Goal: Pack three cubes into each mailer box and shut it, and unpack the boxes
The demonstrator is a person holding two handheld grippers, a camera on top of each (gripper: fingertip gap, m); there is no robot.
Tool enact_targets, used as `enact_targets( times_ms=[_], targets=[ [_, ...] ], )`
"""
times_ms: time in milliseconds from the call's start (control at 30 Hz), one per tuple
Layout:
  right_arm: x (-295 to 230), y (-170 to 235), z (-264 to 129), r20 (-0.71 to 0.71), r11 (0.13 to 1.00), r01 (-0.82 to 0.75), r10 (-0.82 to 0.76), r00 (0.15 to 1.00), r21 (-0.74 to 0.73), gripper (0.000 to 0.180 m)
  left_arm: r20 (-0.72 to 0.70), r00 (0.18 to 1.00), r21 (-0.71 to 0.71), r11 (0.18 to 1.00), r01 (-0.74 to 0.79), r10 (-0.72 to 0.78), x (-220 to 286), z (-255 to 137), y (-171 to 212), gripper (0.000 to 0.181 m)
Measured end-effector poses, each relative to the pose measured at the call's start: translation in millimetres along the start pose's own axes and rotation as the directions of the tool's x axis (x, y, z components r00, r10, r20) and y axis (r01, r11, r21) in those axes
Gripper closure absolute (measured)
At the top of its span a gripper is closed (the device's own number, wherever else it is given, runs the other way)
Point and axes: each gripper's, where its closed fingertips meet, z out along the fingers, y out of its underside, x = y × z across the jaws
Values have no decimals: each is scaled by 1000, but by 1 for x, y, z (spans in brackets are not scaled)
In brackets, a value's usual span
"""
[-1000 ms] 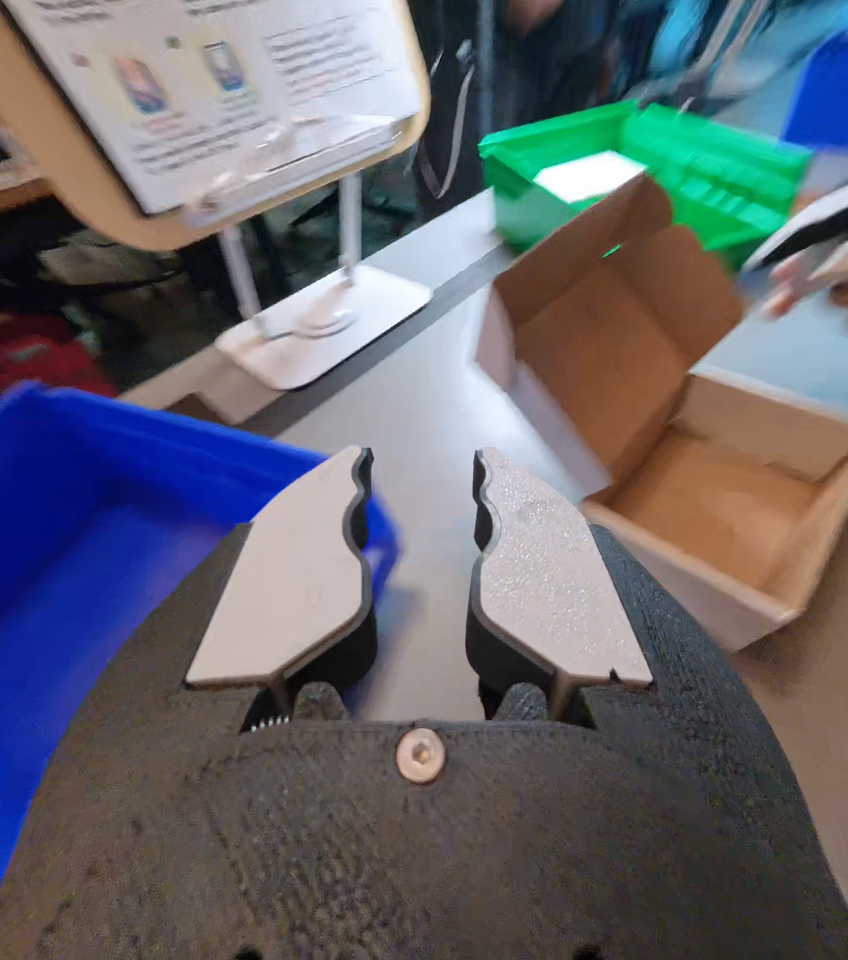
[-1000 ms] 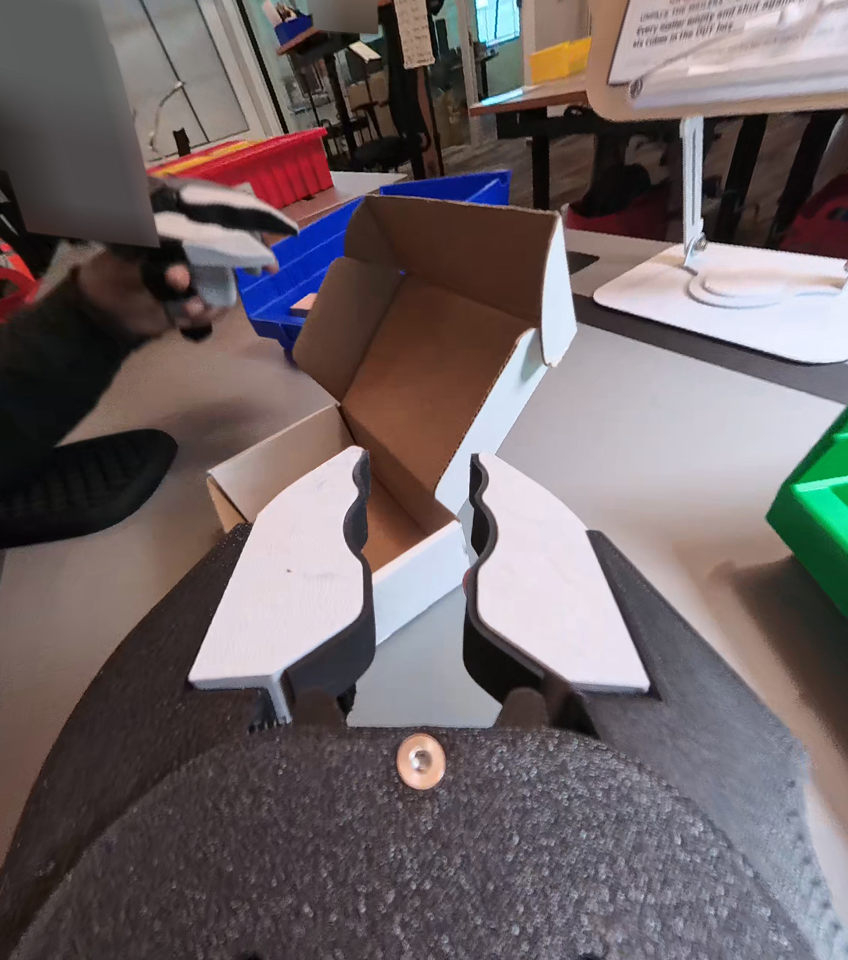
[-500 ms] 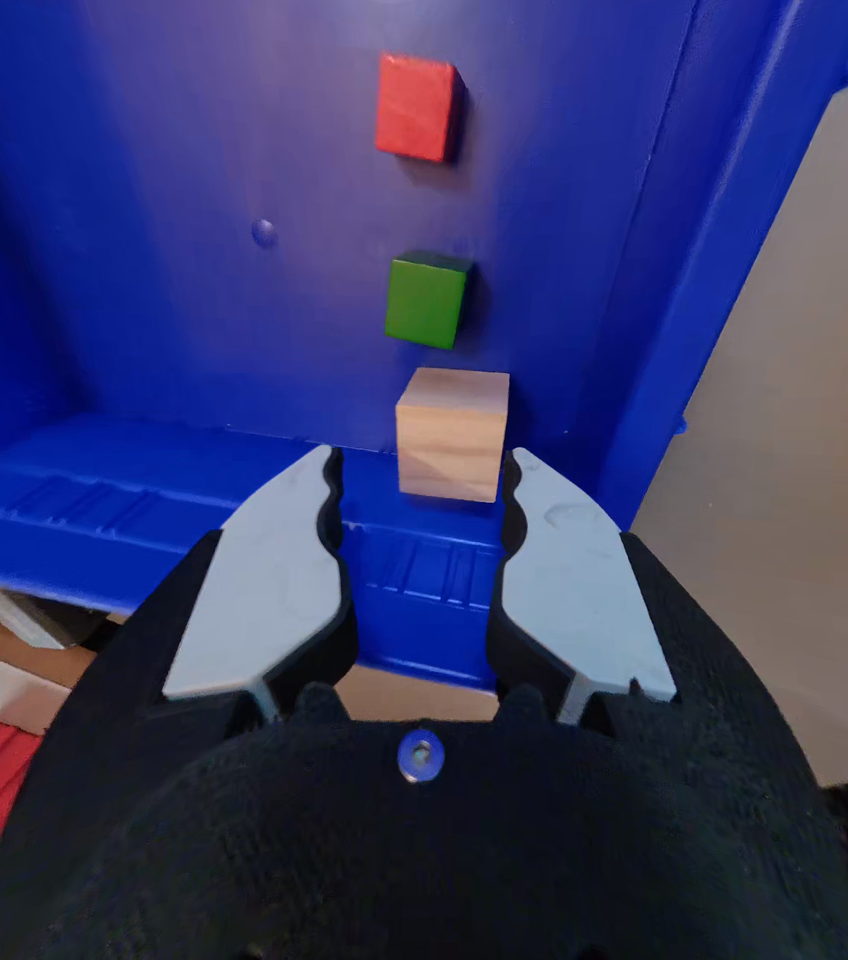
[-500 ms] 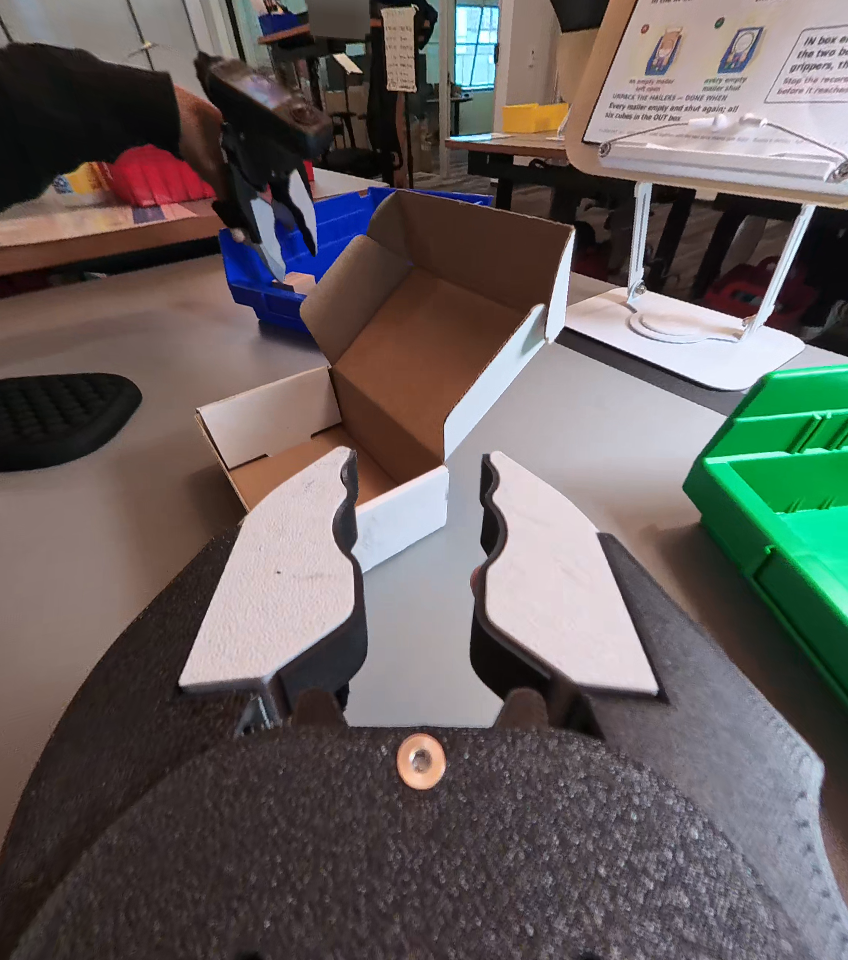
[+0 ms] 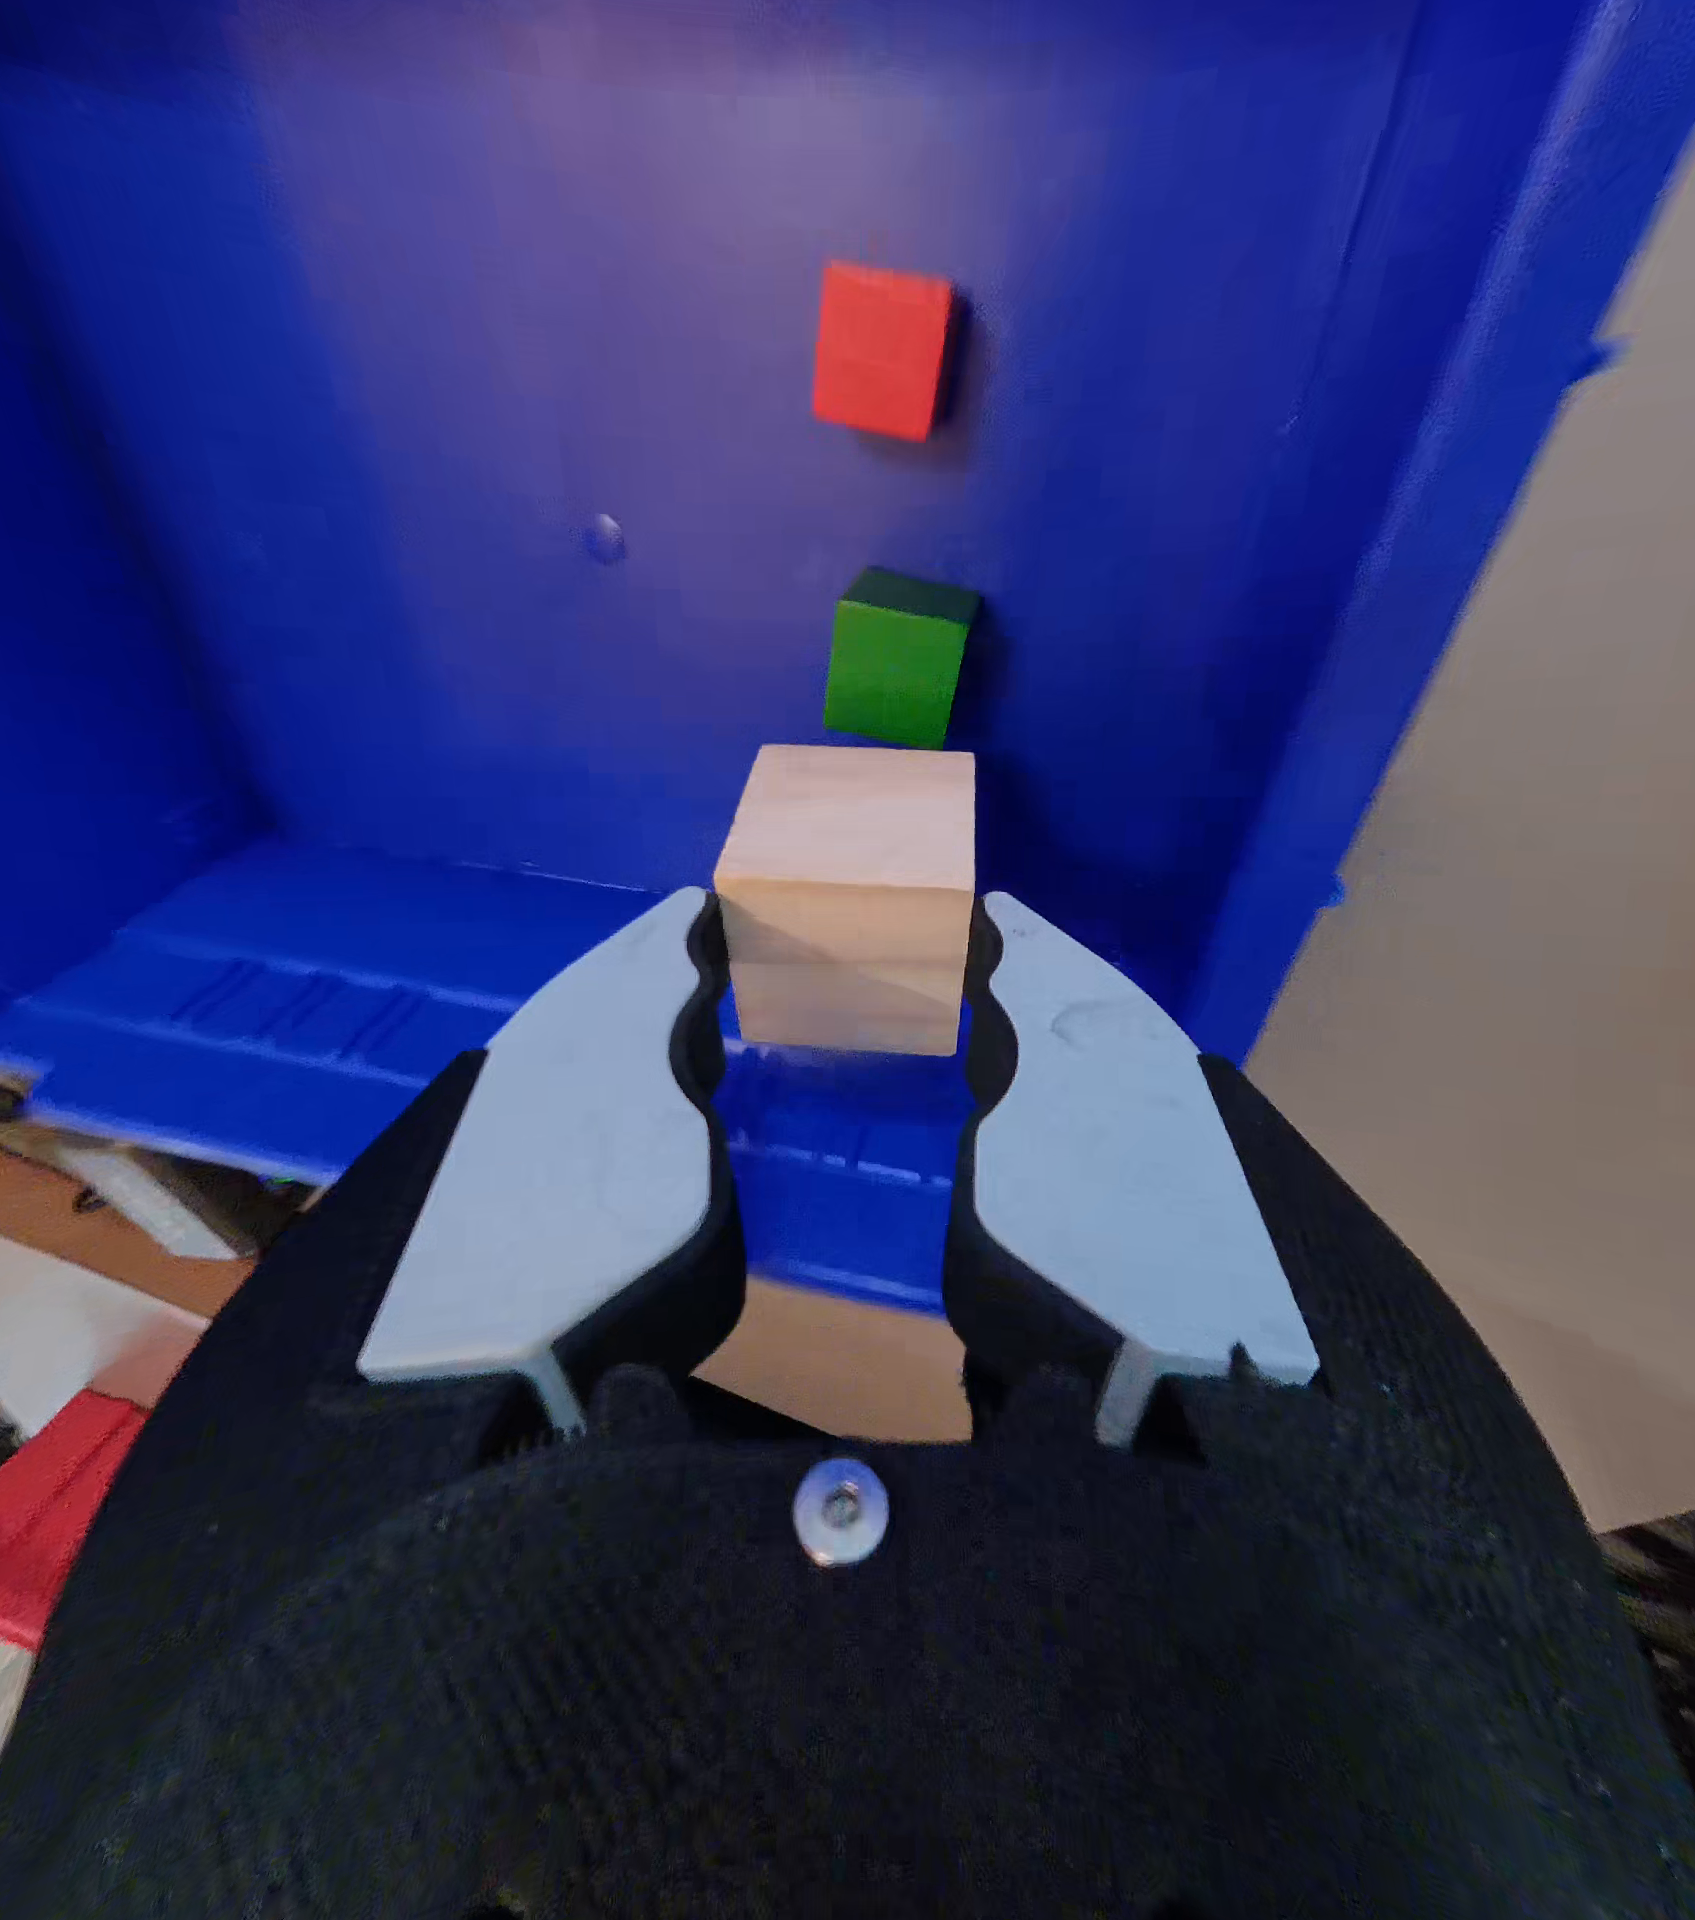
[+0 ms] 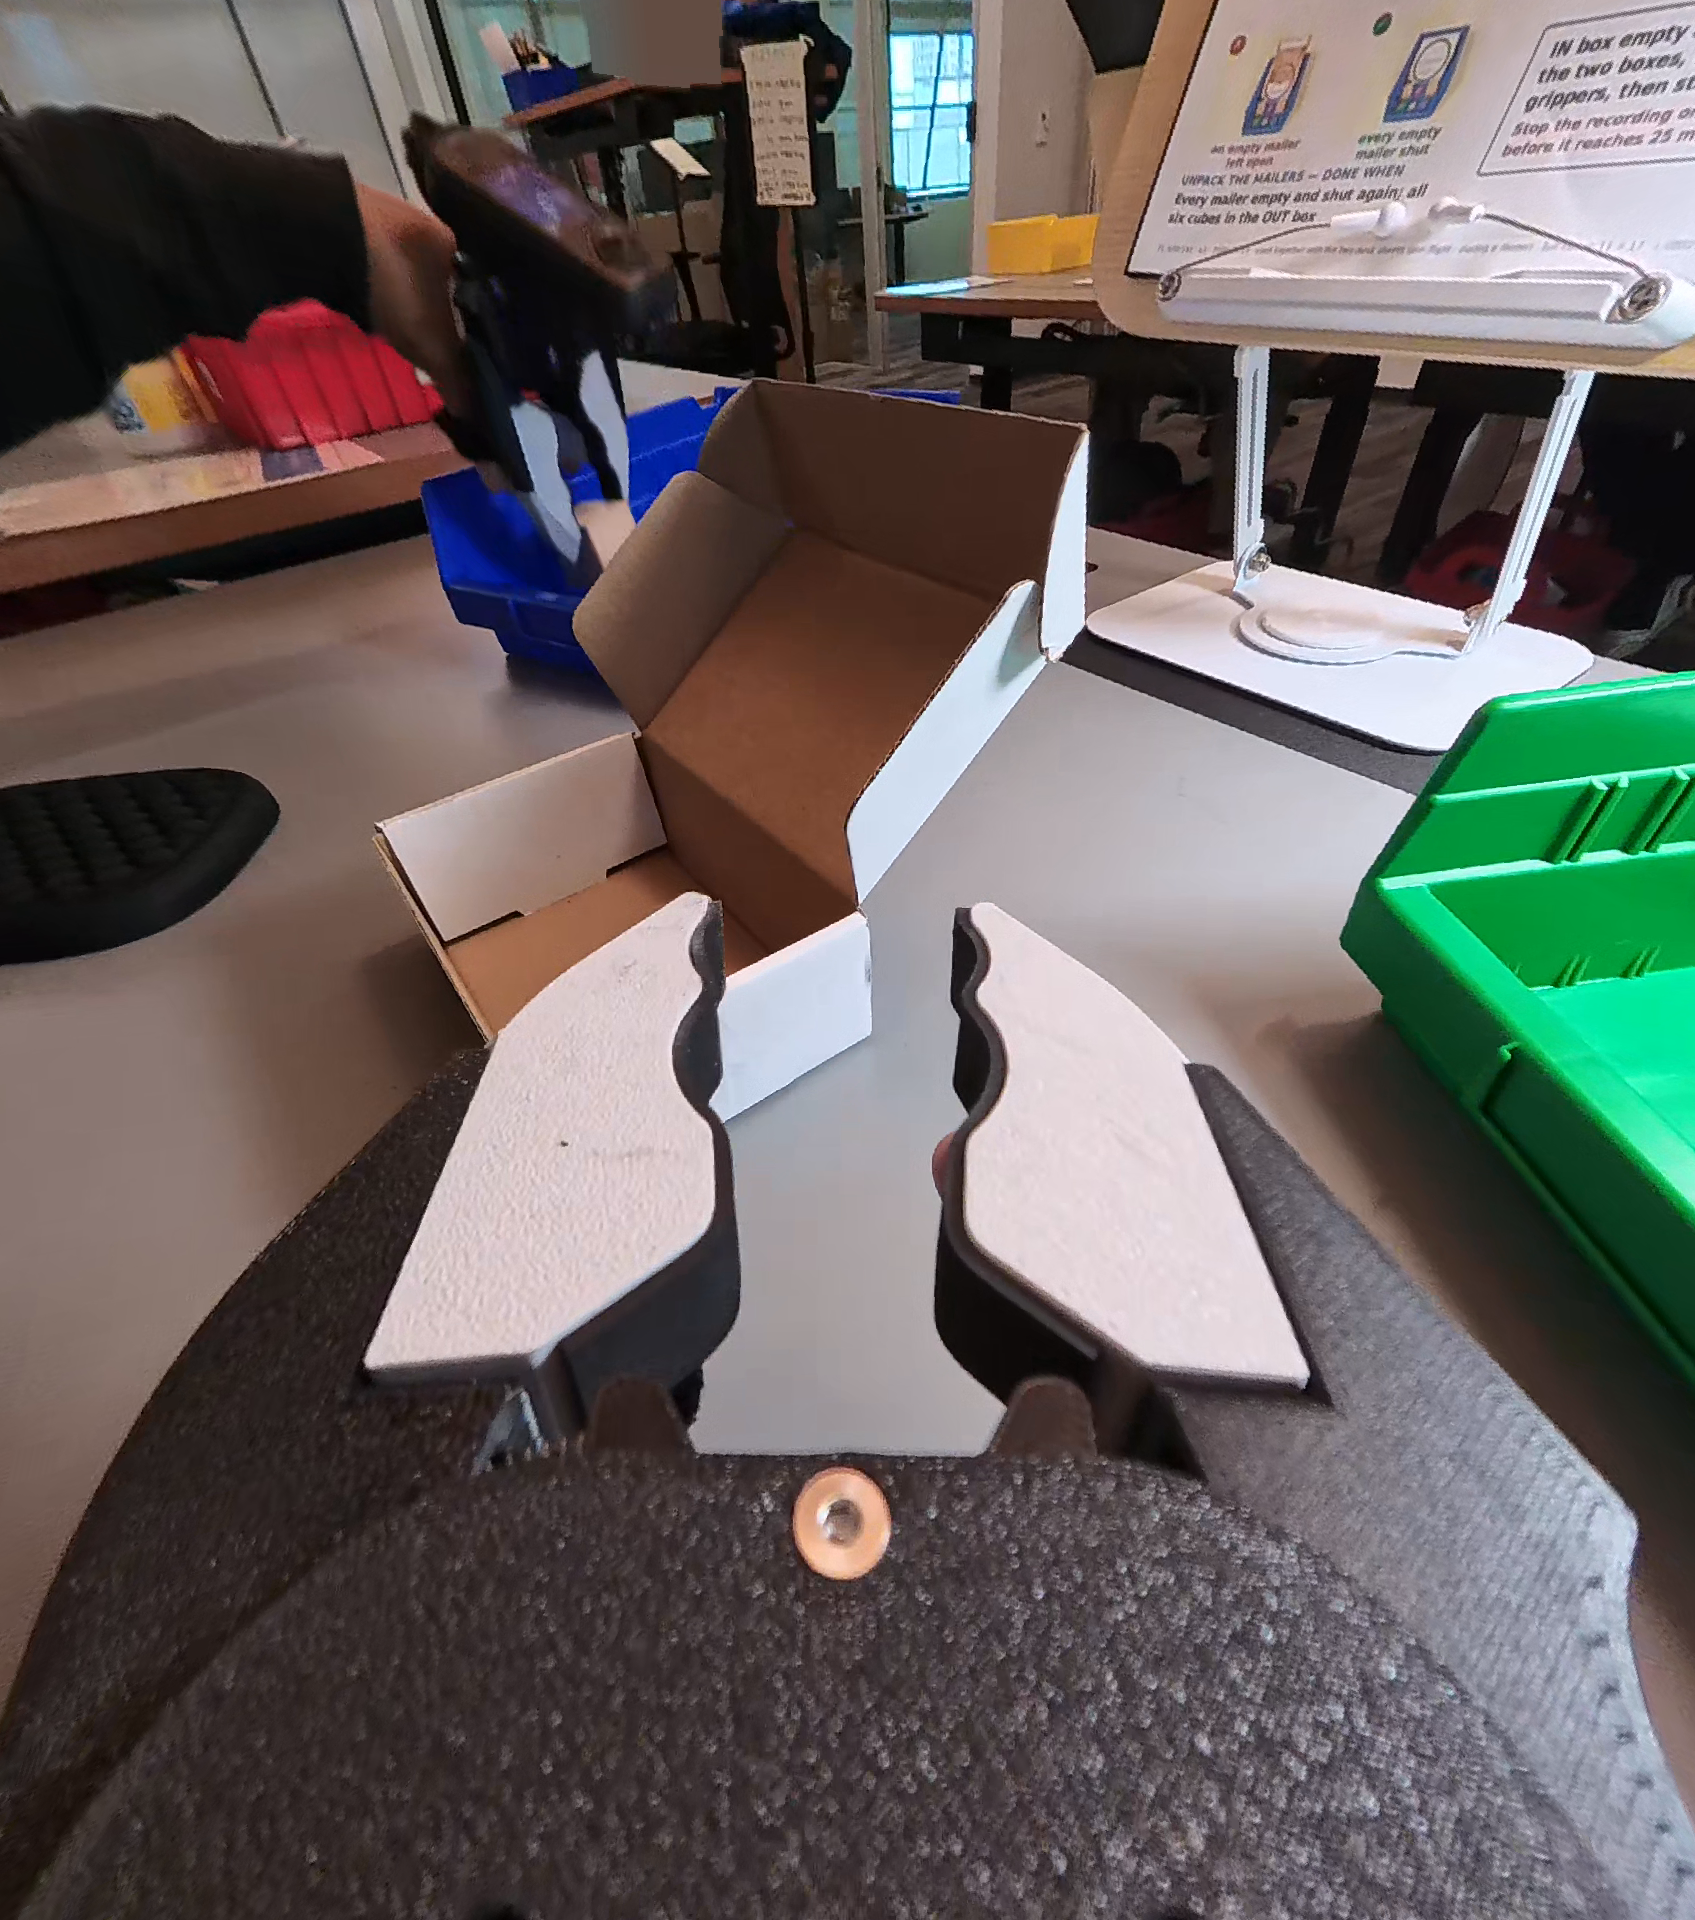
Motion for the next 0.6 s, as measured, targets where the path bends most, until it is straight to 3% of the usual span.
enact_targets(
  times_ms=[133,300,433,600],
  targets=[
    [1,1,1,1,1000,1,-1,1000,-1,138,66,996,103,993,-61,55,12,-63,-31,137],
    [0,1,3,-5,1000,16,-16,1000,2,137,76,977,207,955,-212,200,70,-127,-90,137],
    [0,4,4,-16,1000,30,-30,999,-8,135,46,947,235,919,-318,317,123,-143,-135,137],
    [2,9,5,-25,999,35,-35,999,-20,134,22,924,207,902,-378,382,166,-131,-176,137]
  ],
)
